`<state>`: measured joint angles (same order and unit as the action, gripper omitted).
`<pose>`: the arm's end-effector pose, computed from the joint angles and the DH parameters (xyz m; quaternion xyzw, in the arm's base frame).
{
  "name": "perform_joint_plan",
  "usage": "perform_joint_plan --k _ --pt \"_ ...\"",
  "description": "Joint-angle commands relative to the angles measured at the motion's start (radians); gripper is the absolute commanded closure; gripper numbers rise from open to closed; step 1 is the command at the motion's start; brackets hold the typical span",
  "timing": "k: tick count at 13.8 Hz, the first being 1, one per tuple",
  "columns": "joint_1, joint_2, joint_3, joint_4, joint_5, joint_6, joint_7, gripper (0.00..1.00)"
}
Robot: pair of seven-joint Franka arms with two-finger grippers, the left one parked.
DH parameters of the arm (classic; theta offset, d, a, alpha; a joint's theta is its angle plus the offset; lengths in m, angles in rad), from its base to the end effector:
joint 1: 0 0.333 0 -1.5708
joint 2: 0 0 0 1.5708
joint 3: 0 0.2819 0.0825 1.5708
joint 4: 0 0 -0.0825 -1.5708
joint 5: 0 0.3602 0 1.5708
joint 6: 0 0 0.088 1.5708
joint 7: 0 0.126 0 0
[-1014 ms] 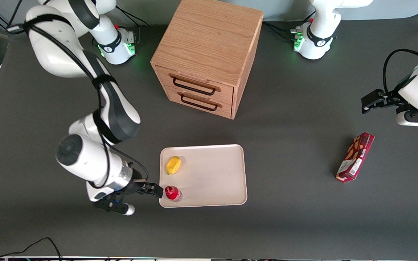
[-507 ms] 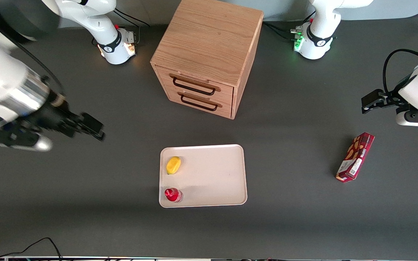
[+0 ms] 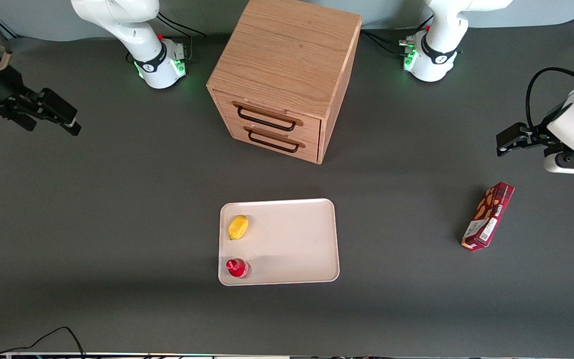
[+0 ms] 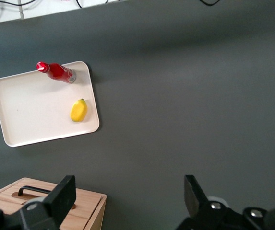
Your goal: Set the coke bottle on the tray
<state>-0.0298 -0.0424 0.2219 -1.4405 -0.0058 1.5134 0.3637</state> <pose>0.5035 0.1000 0.6457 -0.9947 0.0857 -0.0570 0.0084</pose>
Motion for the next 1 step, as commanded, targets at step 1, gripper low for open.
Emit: perform_joint_plan --k 1 --pt "-0.028 -0.162 -0.004 -0.239 0.009 0.136 -0.04 0.0"
